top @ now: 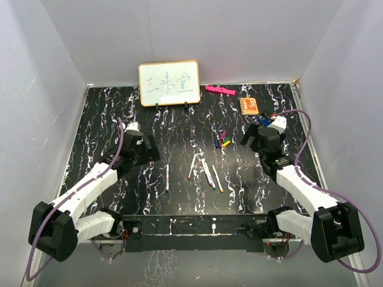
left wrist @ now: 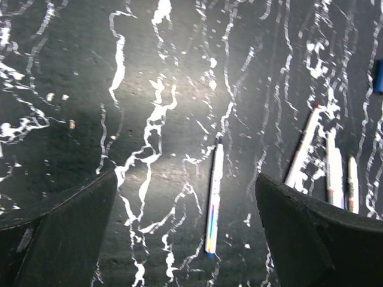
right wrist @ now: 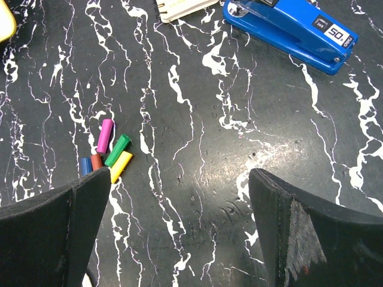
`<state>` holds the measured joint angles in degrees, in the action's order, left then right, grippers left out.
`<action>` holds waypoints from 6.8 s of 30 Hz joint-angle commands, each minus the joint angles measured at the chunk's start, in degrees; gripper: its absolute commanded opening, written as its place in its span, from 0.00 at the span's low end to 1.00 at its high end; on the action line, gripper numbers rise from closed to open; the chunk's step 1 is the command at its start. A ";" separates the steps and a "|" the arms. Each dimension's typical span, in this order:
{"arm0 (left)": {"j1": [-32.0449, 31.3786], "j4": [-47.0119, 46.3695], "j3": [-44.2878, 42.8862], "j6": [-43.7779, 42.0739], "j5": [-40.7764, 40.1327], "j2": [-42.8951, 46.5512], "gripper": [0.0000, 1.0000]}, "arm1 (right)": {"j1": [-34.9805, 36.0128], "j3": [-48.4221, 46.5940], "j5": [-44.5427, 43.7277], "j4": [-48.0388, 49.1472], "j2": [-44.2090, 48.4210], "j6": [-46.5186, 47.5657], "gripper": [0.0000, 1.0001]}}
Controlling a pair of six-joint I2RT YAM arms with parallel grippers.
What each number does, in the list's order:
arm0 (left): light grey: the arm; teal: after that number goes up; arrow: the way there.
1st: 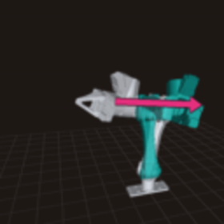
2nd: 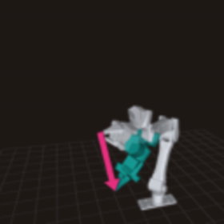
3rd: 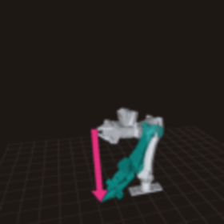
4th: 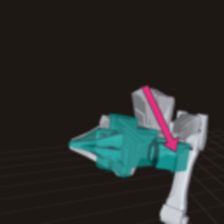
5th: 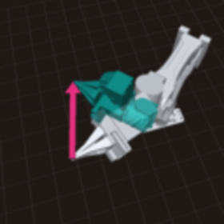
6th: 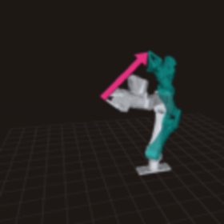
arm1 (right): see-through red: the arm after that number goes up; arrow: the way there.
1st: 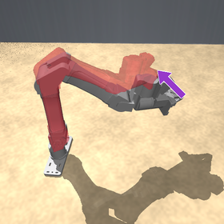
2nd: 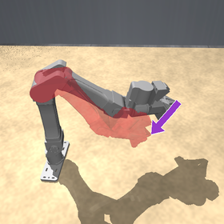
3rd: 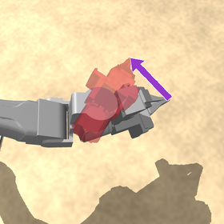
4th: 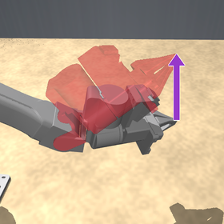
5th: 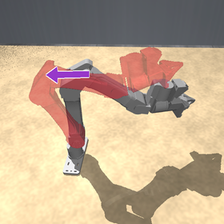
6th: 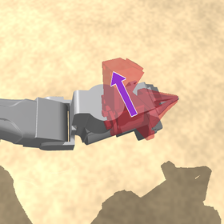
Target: Insert the pens into the pen caps
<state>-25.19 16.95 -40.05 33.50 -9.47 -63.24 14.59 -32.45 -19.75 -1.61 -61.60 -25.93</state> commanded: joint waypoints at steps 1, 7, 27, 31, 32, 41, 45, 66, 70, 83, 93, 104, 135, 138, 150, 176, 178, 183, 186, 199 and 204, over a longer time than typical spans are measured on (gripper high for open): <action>-2.12 4.41 -4.04 2.04 5.94 -0.56 0.99 | 0.26 -1.47 0.66 0.51 -0.88 -3.26 0.98; -10.08 9.91 -7.93 1.67 2.92 -6.83 0.99 | 0.23 -2.00 3.64 0.00 -3.97 -4.74 0.98; -20.00 20.98 -18.48 3.59 -7.73 -25.31 0.99 | 0.34 -1.51 3.48 -4.70 -0.52 -5.58 0.98; -20.19 21.82 -18.57 3.14 -7.61 -25.59 0.93 | 0.35 -1.21 4.18 -4.67 -1.08 -6.09 0.98; -20.16 21.68 -18.19 3.14 -7.54 -25.20 0.89 | 0.34 -1.03 4.26 -4.57 -1.06 -6.18 0.98; -20.16 19.47 -15.75 3.47 -5.31 -24.87 0.82 | 0.27 -0.16 5.30 -4.33 -0.89 -6.59 0.98; -20.18 18.98 -15.30 3.68 -5.89 -25.72 0.78 | 0.29 -0.07 5.38 -4.33 -1.05 -6.56 0.98; -15.64 15.98 -13.08 3.81 -2.10 -28.20 0.65 | 0.30 0.17 5.06 -5.23 -2.12 -6.15 0.98; -15.18 14.91 -13.06 3.47 0.36 -28.97 0.58 | 0.33 0.19 5.27 -5.33 -2.33 -6.23 0.98; -14.98 14.80 -13.18 2.96 4.03 -33.77 0.45 | 0.31 0.37 6.42 -4.73 -1.71 -6.41 0.98; -14.98 15.76 -12.23 2.28 7.82 -36.95 0.13 | 0.32 0.28 6.22 -5.18 -0.37 -6.24 0.98; -14.97 14.32 -10.16 0.01 10.19 -38.85 0.00 | 0.34 -0.72 5.42 -5.89 -0.21 -5.34 0.98; -14.98 6.67 -6.12 -4.40 6.78 -11.05 0.00 | 15.88 -22.13 3.17 -8.21 -27.96 -0.10 0.40; -14.98 5.20 -4.06 -4.40 7.51 -8.54 0.00 | 16.48 -24.04 2.69 -8.28 -30.50 0.42 0.39; -15.06 1.48 -0.51 -4.20 7.32 -4.02 0.00 | 16.70 -27.45 2.51 -6.85 -35.25 1.02 0.31; -15.00 -0.08 0.72 -6.06 9.60 -4.40 0.00 | 16.70 -31.96 0.97 -6.83 -42.36 2.91 0.29; -15.06 0.07 0.65 -6.20 9.59 -4.63 0.00 | 16.70 -32.27 0.98 -6.83 -42.72 2.94 0.29; -15.06 0.16 0.63 -6.18 9.81 -4.97 0.00 | 16.70 -32.89 1.20 -6.83 -44.07 3.24 0.29; -15.05 0.23 0.66 -6.16 9.83 -5.24 0.00 | 16.70 -33.03 1.14 -6.91 -44.52 3.15 0.29; -15.06 0.11 0.28 -6.25 10.23 -6.78 0.00 | 16.70 -33.92 1.09 -7.86 -46.58 3.01 0.25; -15.06 0.08 0.30 -6.33 10.17 -6.90 0.00 | 16.68 -33.27 1.43 -7.89 -46.80 2.47 0.22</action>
<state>-39.99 16.78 -39.62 27.86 0.03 -70.08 31.14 -64.10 -17.87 -10.46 -107.53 -22.85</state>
